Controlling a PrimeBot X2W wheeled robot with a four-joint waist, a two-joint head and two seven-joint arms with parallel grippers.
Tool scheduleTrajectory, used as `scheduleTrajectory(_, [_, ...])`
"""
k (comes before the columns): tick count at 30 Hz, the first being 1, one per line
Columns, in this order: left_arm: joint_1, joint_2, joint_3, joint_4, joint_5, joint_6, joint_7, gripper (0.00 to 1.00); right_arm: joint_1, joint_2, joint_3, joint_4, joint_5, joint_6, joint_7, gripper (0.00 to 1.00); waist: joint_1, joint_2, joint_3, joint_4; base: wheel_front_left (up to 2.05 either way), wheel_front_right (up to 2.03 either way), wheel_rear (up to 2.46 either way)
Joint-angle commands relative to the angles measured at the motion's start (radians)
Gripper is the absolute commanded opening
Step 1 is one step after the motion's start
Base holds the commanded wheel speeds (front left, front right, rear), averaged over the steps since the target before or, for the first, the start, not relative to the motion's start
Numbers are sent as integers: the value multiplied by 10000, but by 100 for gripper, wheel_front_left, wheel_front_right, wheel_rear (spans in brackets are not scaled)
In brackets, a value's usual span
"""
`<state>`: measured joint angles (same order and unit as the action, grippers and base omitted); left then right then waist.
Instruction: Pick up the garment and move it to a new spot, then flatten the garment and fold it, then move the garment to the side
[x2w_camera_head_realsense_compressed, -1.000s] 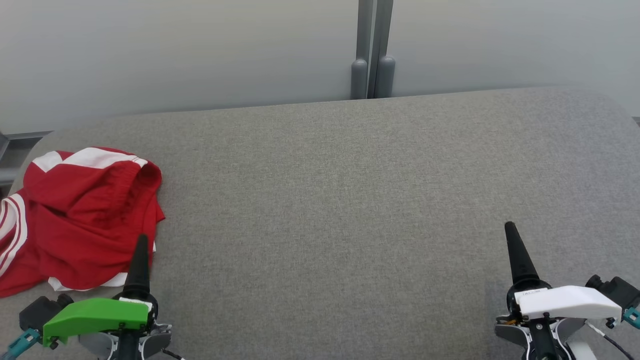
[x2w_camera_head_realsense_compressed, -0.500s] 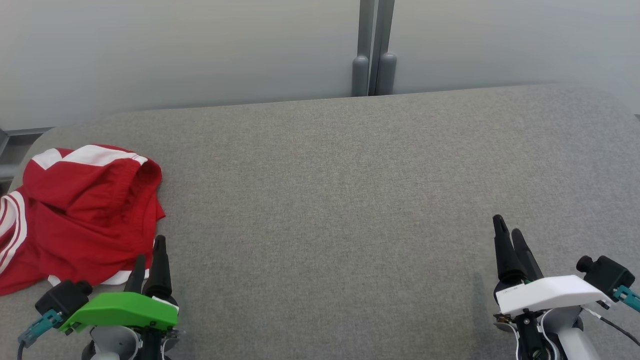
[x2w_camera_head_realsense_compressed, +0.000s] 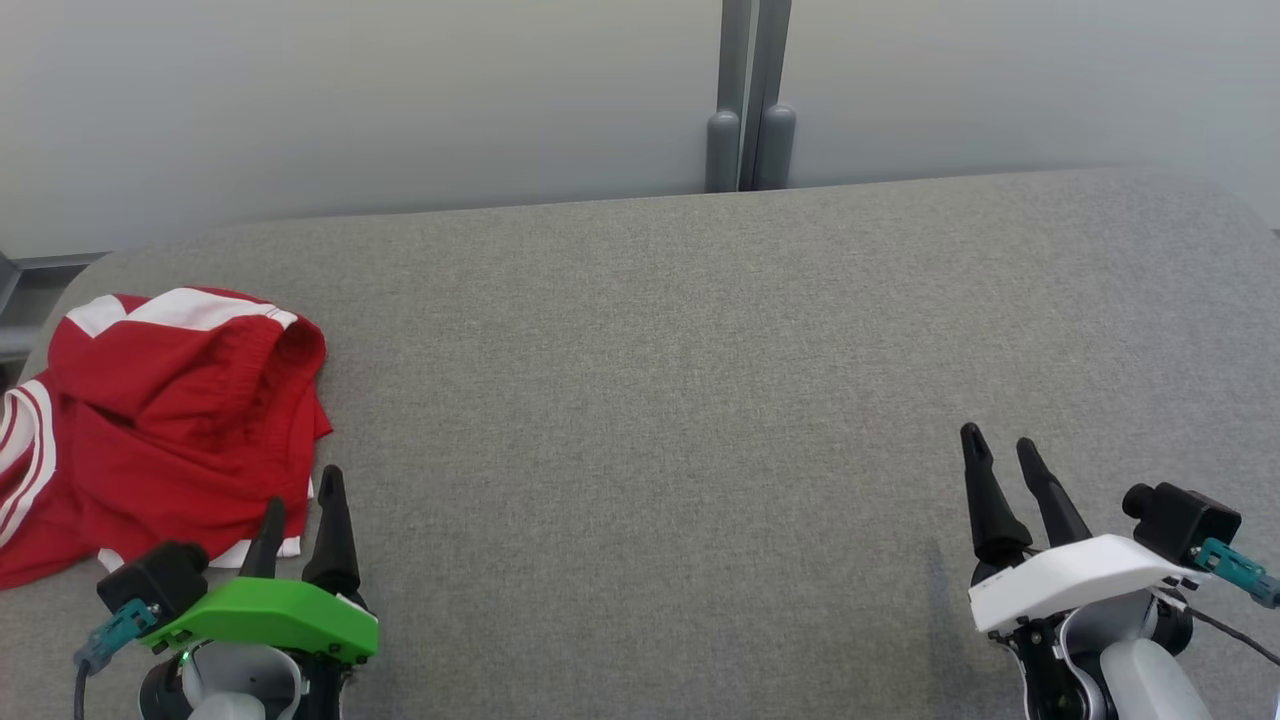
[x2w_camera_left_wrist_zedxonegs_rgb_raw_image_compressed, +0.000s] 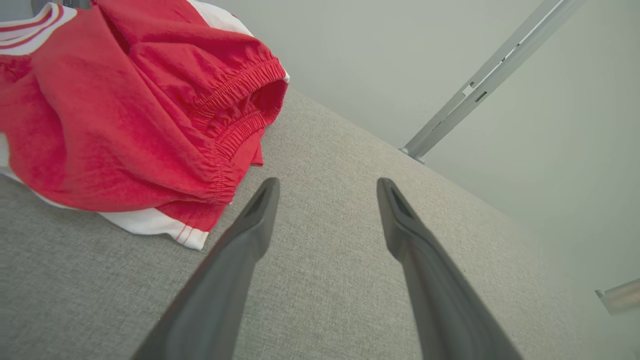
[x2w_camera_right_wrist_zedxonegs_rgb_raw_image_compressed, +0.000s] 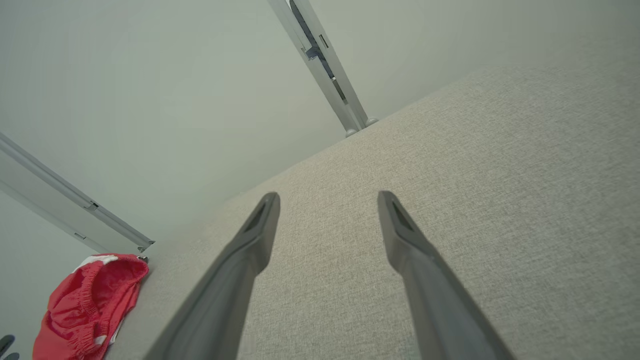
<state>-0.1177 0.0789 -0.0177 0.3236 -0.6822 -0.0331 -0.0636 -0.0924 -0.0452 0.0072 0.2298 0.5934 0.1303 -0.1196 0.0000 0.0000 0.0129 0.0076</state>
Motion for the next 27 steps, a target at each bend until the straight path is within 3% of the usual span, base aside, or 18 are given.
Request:
scheduleTrajectory(1, [-244,159,-79,-59,386,50,-148,100,-211,-52,-19,-109,-484,4,41,100,0,0,-5,12,0,0,0])
scheduleTrajectory(27, [-213,420,-661,289,2394,-133,-1038,100,-273,-63,-34,303,-2918,4,-170,100,0,0,-59,68,0,0,0])
